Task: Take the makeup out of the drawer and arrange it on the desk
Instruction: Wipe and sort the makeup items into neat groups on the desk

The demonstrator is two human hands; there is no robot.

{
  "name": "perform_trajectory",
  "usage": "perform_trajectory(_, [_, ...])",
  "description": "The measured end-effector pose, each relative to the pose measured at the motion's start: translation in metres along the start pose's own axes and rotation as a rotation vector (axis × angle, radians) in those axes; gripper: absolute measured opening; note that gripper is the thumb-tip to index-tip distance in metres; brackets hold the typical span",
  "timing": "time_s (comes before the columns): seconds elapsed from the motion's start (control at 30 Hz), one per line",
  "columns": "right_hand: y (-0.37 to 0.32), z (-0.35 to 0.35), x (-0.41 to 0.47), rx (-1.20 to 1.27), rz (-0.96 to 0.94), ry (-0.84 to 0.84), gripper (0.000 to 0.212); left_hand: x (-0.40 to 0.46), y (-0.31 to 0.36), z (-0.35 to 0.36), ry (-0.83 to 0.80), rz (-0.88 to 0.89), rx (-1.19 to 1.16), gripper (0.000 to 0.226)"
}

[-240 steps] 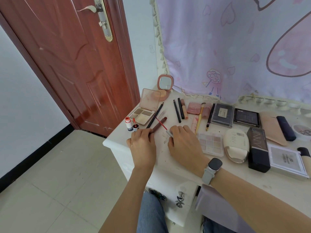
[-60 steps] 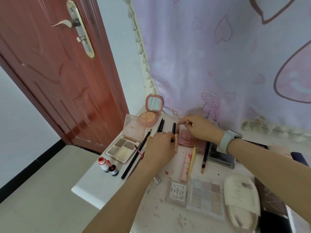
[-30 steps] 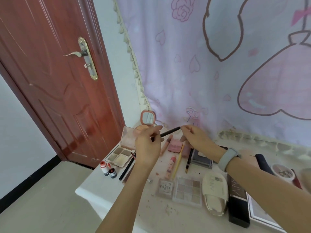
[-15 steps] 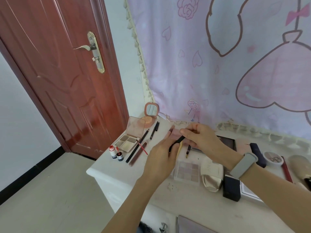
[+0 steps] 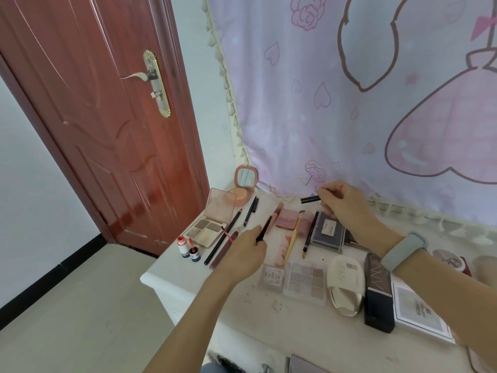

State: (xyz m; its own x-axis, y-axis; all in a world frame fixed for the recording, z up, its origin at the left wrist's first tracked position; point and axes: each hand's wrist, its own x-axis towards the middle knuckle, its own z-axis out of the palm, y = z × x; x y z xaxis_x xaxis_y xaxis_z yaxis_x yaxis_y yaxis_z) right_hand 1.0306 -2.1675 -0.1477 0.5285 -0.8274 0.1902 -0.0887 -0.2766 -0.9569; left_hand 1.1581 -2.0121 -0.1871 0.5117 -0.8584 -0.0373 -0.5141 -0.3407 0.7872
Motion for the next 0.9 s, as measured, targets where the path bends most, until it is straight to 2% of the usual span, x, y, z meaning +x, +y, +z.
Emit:
perform_trajectory(0.17, [0.020,0.002,0.025,-0.096,0.056,-0.011,0.017,0.043,0.002,-0.003,0.224,-0.131,0.106,0.041])
perform_trajectory(0.23, [0.028,0.006,0.036,-0.102,0.047,-0.025,0.016,0.065,0.004,-0.001,0.236,-0.158,0.200,0.036])
perform_trajectory(0.33, [0.039,0.010,0.054,-0.134,0.021,-0.063,0.010,0.093,0.007,0.005,0.216,-0.191,0.283,0.016])
perform_trajectory(0.4, [0.047,0.013,0.065,-0.188,0.006,-0.096,0.010,0.109,0.007,0.008,0.208,-0.190,0.341,0.012])
perform_trajectory(0.53, [0.060,0.022,0.082,-0.289,-0.007,-0.143,0.012,0.125,-0.002,0.014,0.228,-0.151,0.441,0.004])
perform_trajectory(0.67, [0.067,0.036,0.096,-0.416,-0.058,-0.244,0.009,0.123,-0.010,0.018,0.250,-0.089,0.524,0.022])
perform_trajectory(0.8, [0.070,0.055,0.108,-0.509,-0.099,-0.344,0.010,0.108,-0.015,0.014,0.348,0.014,0.618,0.032])
perform_trajectory(0.9, [0.069,0.072,0.113,-0.538,-0.120,-0.425,0.017,0.095,-0.023,0.015,0.310,0.075,0.654,0.036])
